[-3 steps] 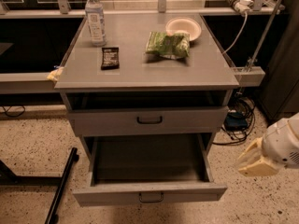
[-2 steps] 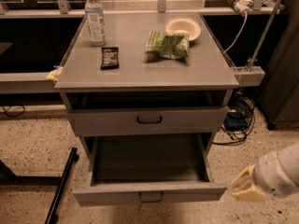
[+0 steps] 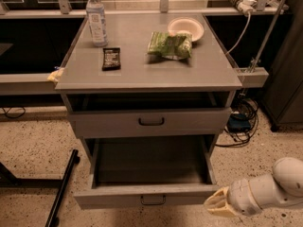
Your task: Close middle drawer
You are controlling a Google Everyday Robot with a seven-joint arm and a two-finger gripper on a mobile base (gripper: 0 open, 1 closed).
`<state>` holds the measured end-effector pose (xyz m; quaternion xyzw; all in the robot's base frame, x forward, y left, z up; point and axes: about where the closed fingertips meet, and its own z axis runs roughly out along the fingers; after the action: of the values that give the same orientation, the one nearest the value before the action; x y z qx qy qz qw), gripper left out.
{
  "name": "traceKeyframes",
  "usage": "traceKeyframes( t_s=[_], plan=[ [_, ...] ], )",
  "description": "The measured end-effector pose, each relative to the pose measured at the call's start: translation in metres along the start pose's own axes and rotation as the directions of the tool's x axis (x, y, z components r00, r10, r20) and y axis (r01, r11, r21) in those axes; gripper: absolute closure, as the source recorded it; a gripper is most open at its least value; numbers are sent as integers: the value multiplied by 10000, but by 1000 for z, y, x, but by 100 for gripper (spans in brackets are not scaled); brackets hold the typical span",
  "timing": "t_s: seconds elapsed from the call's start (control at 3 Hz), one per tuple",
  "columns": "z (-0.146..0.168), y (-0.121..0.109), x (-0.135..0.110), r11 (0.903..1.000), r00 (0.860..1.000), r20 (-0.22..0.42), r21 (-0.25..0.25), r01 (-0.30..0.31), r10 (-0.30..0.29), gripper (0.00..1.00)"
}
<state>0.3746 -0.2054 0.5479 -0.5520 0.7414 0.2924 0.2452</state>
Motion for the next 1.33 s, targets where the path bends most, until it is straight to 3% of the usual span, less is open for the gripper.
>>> traceKeyframes(
  t_s=[0.33,0.67,1.0,1.33],
  plan=[
    [36,-11,9,9991,9972,649,-199,375,-361,100],
    [40,-9,12,9990,9970,695,-281,350,-330,100],
    [40,-16,29,9989,9988,215,137,442,-445,100],
    [52,-40,51,9900,9941,-58,900,1087,-1086,100]
  ],
)
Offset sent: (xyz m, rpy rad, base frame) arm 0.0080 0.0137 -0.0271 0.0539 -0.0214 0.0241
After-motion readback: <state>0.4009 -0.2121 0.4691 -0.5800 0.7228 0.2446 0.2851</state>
